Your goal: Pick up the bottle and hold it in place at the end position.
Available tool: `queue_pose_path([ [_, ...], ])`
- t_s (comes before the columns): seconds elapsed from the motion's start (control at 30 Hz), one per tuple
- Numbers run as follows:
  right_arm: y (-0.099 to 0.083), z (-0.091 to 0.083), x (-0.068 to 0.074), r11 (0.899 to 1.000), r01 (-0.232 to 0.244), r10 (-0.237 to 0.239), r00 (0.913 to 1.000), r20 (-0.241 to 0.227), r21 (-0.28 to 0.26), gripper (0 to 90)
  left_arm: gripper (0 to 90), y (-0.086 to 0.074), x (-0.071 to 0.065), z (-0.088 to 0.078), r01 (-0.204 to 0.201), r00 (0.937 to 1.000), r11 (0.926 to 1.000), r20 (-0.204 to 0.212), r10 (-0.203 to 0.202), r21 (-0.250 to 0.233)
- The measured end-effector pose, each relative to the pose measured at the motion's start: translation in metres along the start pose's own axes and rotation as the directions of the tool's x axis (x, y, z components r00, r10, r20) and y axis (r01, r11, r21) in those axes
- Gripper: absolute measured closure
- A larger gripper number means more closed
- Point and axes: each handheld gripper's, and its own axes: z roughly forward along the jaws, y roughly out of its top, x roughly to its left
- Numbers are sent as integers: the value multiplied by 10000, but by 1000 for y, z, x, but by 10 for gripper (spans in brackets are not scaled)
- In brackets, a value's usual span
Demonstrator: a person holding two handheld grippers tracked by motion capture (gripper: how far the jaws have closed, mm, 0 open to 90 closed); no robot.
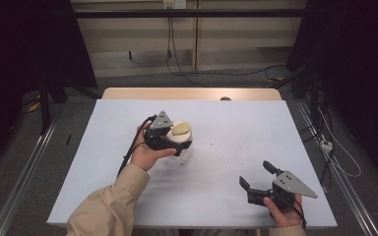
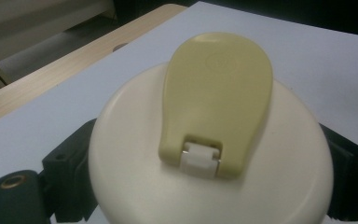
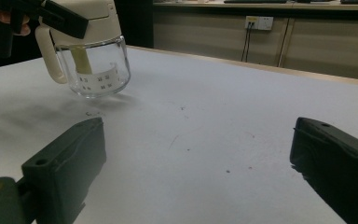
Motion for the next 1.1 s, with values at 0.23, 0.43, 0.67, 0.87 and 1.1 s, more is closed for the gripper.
queue_pose_path([
  [0.23,1,0,1,10000,43,-43,10000,-59,-9,32,109,0,3,9,2,10000,10000,-31,-2,94],
  [0.43,0,0,0,10000,18,-18,10000,-36,1,32,109,4,4,16,-28,10000,10000,42,28,70],
  [0.67,0,0,0,10000,18,-18,10000,-70,-1,33,109,9,5,26,-208,9998,9996,52,207,194],
  [0.87,0,0,0,10000,-40,40,10000,-34,-34,33,109,9,8,34,-84,10000,9996,-14,85,284],
  [1.1,1,0,0,10000,-3,3,10000,-31,-43,33,109,10,8,39,-119,9999,9997,13,119,210],
])
